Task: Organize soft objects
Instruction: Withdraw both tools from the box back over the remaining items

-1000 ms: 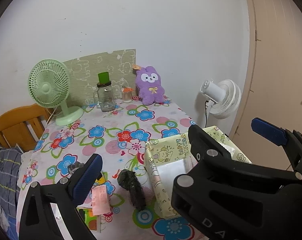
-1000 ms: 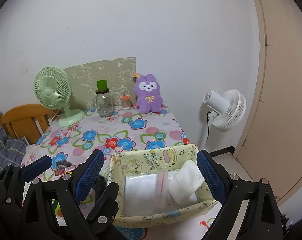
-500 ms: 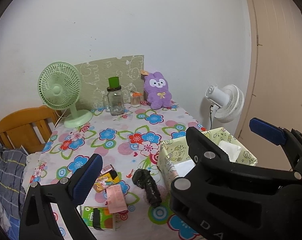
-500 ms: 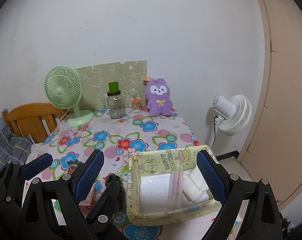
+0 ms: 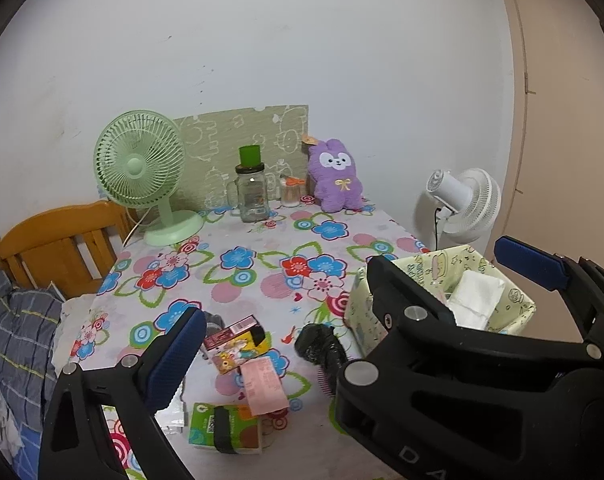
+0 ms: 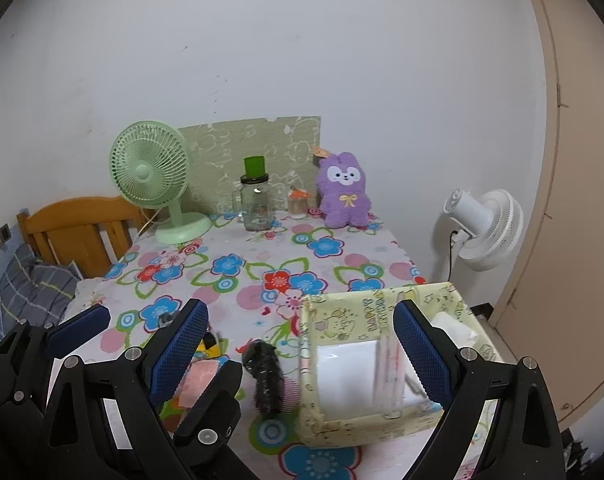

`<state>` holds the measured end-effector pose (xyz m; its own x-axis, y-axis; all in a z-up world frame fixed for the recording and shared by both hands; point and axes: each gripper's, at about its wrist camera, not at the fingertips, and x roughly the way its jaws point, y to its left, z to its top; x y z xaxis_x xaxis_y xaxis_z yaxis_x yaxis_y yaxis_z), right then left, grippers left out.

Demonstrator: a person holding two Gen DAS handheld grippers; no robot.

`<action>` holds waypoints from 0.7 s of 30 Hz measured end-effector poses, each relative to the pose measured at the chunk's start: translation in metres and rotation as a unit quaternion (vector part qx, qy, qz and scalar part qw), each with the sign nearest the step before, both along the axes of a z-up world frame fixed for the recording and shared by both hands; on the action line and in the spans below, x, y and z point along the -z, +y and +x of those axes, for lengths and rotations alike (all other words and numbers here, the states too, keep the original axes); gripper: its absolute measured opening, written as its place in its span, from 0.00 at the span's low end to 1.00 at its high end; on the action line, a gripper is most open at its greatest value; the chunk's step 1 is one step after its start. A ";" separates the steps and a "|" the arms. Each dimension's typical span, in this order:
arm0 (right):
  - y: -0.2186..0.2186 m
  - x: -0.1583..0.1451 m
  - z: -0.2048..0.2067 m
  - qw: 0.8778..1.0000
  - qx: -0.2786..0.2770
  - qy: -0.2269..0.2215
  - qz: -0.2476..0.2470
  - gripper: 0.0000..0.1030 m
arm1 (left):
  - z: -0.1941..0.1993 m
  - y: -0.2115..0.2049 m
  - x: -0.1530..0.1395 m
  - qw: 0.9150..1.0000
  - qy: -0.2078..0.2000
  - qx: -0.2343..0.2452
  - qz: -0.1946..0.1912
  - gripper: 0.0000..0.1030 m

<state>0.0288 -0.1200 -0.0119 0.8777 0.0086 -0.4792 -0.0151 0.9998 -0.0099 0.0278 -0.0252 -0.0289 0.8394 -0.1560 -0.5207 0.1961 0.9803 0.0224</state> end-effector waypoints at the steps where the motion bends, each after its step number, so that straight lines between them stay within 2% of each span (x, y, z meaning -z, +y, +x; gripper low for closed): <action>1: 0.001 0.001 0.001 1.000 -0.001 0.001 0.001 0.93 | 0.001 0.001 0.001 1.000 0.001 -0.001 0.000 0.97; 21: 0.037 0.044 0.014 0.999 -0.039 0.030 0.009 0.92 | 0.009 0.039 0.042 0.998 0.039 -0.038 -0.004 0.96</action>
